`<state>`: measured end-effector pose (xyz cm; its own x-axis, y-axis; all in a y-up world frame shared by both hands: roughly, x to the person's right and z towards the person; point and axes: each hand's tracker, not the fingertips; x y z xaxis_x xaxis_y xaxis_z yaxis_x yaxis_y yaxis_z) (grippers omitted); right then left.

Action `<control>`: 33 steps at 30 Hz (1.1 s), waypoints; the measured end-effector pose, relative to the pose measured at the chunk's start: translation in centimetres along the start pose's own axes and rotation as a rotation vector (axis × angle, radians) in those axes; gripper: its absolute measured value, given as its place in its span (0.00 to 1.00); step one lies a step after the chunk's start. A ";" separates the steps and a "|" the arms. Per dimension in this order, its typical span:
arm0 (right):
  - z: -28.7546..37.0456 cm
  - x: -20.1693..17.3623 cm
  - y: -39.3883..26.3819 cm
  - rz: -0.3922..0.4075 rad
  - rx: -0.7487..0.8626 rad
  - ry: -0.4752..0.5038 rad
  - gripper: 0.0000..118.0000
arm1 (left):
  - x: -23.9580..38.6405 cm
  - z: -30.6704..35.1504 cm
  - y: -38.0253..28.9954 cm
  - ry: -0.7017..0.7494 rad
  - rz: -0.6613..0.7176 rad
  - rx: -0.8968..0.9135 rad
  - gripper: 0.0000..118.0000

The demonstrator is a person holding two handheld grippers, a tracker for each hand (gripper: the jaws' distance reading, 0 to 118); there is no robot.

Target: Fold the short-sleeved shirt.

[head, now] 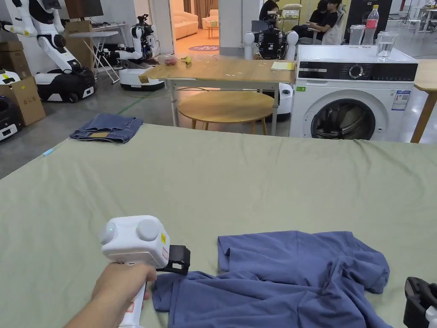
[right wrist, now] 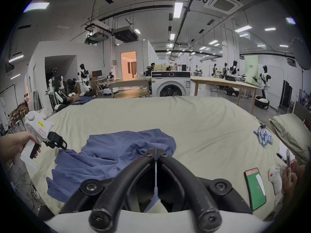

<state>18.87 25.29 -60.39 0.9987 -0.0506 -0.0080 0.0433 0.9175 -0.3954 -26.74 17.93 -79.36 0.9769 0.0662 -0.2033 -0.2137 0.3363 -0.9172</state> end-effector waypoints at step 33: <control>-18.3 4.4 -2.8 0.457 -0.326 0.148 0.94 | 3.0 10.0 -2.3 -0.209 -0.169 0.344 0.00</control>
<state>22.63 15.25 -76.12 0.8986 0.2456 -0.3635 -0.4252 0.6913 -0.5842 -23.21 26.78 -74.40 0.9861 0.1599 0.0460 -0.0701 0.6501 -0.7566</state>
